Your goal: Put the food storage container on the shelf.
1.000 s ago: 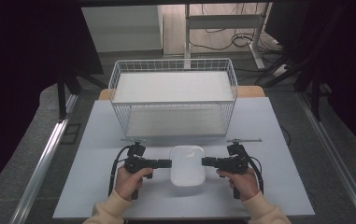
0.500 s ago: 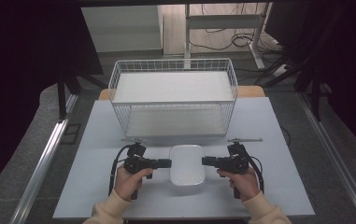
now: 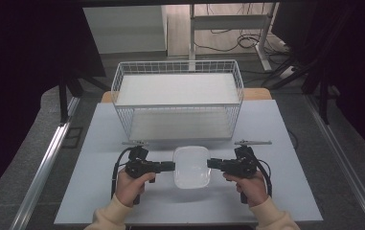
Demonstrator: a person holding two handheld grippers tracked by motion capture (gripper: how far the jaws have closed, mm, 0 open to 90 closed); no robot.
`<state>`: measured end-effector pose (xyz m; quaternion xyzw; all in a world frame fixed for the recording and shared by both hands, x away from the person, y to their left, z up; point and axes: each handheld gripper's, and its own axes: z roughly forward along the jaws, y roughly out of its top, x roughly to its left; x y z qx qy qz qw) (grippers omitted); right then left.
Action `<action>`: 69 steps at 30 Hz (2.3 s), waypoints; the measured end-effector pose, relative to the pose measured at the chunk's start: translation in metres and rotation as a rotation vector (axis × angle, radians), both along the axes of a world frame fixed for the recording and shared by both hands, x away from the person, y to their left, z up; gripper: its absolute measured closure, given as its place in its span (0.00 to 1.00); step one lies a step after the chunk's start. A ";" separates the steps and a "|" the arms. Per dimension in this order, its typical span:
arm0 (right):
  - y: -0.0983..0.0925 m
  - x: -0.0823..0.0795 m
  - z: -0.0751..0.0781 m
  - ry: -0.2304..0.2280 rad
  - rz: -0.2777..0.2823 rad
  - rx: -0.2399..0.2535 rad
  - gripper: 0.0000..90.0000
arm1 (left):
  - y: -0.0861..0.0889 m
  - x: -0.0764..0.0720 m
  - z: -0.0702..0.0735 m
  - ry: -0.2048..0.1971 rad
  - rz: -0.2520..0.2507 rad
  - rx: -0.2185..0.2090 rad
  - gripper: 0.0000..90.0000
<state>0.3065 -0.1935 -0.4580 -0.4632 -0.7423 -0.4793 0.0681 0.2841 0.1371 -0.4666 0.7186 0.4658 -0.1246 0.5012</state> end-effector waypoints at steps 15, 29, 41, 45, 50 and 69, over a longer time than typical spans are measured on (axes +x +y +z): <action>0.002 -0.005 0.016 -0.070 0.010 -0.003 0.87 | 0.001 -0.006 0.016 -0.069 0.006 0.017 0.90; 0.005 -0.001 0.044 -0.156 0.021 -0.016 0.87 | 0.002 0.000 0.042 -0.139 0.011 0.034 0.90; 0.007 0.011 0.075 -0.218 0.012 -0.006 0.87 | 0.004 0.016 0.078 -0.206 0.013 0.059 0.90; 0.010 0.018 0.089 -0.237 0.010 -0.003 0.87 | 0.007 0.024 0.093 -0.222 0.024 0.056 0.90; 0.016 0.032 0.112 -0.262 0.007 -0.002 0.87 | 0.012 0.037 0.117 -0.248 0.033 0.058 0.90; 0.038 0.123 0.207 -0.244 0.006 -0.023 0.88 | 0.036 0.140 0.192 -0.219 0.034 0.001 0.89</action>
